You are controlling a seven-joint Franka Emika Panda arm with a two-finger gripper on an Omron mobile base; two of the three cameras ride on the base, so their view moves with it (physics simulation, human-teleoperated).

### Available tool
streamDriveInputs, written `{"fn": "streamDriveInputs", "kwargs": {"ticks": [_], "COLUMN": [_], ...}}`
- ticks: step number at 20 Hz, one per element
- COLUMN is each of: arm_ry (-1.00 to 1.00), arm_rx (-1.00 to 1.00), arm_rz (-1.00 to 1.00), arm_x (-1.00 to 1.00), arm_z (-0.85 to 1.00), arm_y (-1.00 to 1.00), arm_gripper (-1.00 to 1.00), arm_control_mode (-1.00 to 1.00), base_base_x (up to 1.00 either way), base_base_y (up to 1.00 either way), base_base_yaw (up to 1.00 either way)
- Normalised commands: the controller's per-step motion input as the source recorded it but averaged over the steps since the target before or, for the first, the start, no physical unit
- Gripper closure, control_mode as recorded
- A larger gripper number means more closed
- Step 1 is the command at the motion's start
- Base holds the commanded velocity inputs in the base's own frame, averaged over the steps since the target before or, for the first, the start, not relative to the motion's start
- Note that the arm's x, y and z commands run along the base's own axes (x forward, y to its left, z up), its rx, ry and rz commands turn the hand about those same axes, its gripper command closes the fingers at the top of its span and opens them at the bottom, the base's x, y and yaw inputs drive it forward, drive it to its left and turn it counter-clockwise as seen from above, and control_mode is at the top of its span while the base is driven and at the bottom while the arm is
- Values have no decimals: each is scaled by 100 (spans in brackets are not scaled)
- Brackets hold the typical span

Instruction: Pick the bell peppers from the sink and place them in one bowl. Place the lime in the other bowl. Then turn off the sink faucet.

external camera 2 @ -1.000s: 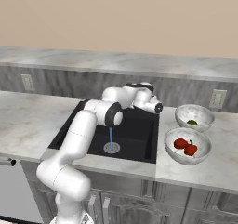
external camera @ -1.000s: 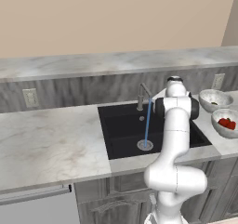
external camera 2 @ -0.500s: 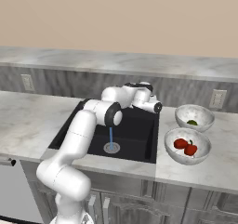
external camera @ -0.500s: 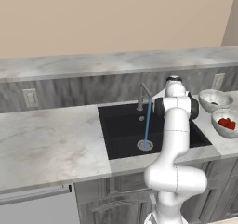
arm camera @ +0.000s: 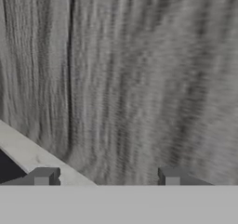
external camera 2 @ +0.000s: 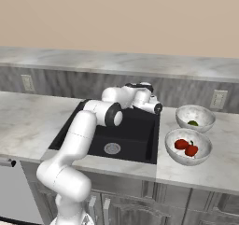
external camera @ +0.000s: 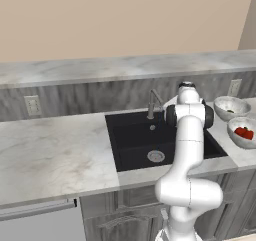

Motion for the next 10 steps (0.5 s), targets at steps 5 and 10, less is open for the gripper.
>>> {"fn": "streamDriveInputs", "kwargs": {"ticks": [5, 10], "arm_ry": [0, 0], "arm_rx": [6, 4], "arm_rz": [5, 4], "arm_x": [34, 28], "arm_z": [0, 0], "arm_y": [46, 65], "arm_gripper": [-100, -100], "arm_control_mode": [-100, -100], "base_base_x": [0, 0], "base_base_y": [0, 0], "base_base_yaw": [0, 0]}}
